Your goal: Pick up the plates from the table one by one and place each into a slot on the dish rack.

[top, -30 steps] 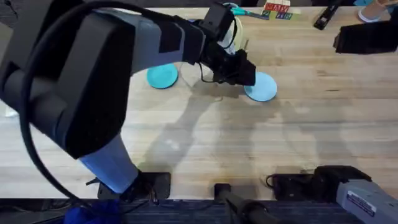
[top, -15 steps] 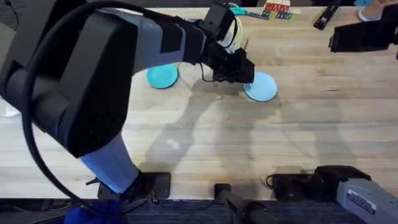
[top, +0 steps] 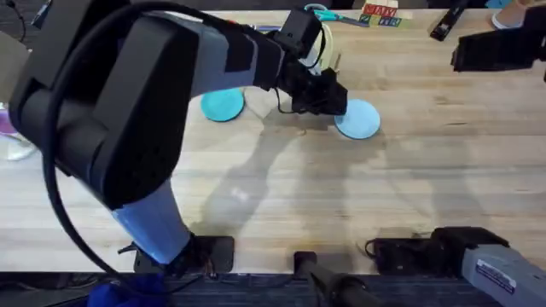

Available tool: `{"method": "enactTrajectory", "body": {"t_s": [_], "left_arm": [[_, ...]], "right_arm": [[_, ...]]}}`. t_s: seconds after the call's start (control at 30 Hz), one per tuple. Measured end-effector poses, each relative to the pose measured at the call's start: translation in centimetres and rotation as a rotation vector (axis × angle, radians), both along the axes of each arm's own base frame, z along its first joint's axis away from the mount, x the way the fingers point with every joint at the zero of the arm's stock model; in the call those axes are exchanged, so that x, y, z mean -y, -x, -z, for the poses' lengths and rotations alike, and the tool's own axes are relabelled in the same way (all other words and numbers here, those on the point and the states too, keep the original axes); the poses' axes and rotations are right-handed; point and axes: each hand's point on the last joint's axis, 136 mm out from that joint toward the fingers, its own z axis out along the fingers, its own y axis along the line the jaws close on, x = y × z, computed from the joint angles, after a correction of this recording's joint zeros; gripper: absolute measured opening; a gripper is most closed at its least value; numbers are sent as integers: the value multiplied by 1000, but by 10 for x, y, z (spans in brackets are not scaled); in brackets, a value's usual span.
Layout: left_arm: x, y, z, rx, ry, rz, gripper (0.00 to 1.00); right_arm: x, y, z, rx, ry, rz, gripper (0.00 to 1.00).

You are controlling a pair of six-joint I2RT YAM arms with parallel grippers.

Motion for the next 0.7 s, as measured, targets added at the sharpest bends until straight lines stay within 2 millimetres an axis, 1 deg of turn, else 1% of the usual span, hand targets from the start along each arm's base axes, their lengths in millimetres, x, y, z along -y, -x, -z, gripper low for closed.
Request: {"method": "enactTrajectory", "body": {"t_s": [0.4,0.7], "left_arm": [[2,-3,1,14,6,-1,41],[1,-1,24,-31,-22,-7,40]], "right_arm": [[0,0,0,0,0,0,995],[0,0,0,0,0,0,995]]}}
